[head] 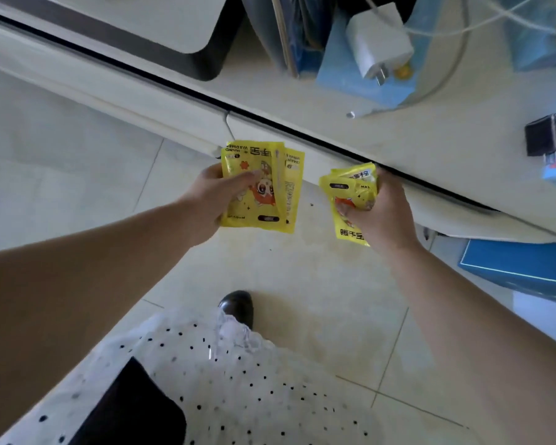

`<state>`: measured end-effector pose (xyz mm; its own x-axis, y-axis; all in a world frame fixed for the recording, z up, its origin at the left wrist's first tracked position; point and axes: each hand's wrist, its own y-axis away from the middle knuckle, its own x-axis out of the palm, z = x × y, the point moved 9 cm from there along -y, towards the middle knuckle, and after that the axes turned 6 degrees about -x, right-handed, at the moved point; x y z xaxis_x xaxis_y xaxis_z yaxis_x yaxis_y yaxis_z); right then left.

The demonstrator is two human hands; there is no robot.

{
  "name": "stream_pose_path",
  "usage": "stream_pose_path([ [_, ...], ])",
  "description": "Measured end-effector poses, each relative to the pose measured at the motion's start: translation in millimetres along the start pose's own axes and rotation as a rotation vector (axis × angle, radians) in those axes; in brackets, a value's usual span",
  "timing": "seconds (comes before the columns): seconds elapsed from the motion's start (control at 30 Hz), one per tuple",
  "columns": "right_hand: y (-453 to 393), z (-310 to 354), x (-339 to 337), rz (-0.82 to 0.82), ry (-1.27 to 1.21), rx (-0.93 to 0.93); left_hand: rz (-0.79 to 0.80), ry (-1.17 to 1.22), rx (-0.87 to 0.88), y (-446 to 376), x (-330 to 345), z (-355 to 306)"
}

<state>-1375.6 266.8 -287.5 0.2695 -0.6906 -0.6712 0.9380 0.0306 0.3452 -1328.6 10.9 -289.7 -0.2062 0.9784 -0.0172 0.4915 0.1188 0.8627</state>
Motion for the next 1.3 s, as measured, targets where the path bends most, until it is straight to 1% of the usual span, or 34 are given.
stream_pose_path([
  [0.13,-4.4,-5.1,-4.7,-0.061,-0.021,-0.015,0.006,0.030,0.058,-13.2,3.9,-5.1],
  [0.23,-9.5,-3.0,-8.0,-0.064,0.063,-0.046,0.018,0.020,0.089,-16.9,3.6,-7.1],
  [0.33,-10.8,-5.6,-15.7,-0.038,0.114,-0.056,0.029,-0.020,0.152,-15.0,3.6,-13.2],
  [0.43,-0.5,-1.0,-18.6,-0.011,0.133,-0.099,-0.005,-0.053,0.240,-12.5,2.0,-23.6],
  [0.5,7.2,-3.6,-12.0,0.047,0.122,-0.117,-0.029,-0.070,0.304,-12.5,2.6,-28.4],
  [0.57,14.1,-13.3,-0.6,0.163,0.020,-0.072,-0.064,-0.129,0.357,-14.5,3.4,-28.1],
  [0.67,20.1,-30.7,12.6,0.294,-0.226,0.060,-0.149,-0.287,0.411,-15.4,0.4,-19.6],
  [0.8,27.6,-38.7,15.8,0.315,-0.534,0.163,-0.223,-0.390,0.419,-10.9,-9.7,-6.7],
  [0.9,30.8,-41.9,20.9,0.310,-0.647,0.230,-0.292,-0.464,0.448,-8.4,-12.9,-10.6],
  [0.97,37.2,-42.7,30.7,0.334,-0.697,0.284,-0.307,-0.518,0.482,-3.0,-9.2,-16.7],
  [1.0,44.5,-45.1,35.6,0.345,-0.707,0.307,-0.299,-0.525,0.482,-3.5,-7.3,-16.1],
  [1.03,47.7,-48.7,39.4,0.359,-0.717,0.328,-0.258,-0.509,0.457,-5.5,-2.9,-13.8],
  [1.1,70.7,-96.7,37.8,0.318,-0.826,0.429,-0.108,-0.528,0.362,-20.7,46.6,12.2],
  [1.13,73.9,-100.2,42.7,0.332,-0.825,0.436,-0.068,-0.485,0.320,-23.5,46.6,20.2],
  [1.2,80.4,-103.3,48.0,0.340,-0.847,0.453,0.004,-0.381,0.176,-30.4,42.4,41.4],
  [1.23,81.6,-99.9,47.9,0.346,-0.861,0.457,0.015,-0.358,0.116,-33.4,36.9,49.1],
  [1.3,81.1,-100.7,50.1,0.369,-0.868,0.471,0.023,-0.337,0.056,-37.0,27.6,55.5],
])
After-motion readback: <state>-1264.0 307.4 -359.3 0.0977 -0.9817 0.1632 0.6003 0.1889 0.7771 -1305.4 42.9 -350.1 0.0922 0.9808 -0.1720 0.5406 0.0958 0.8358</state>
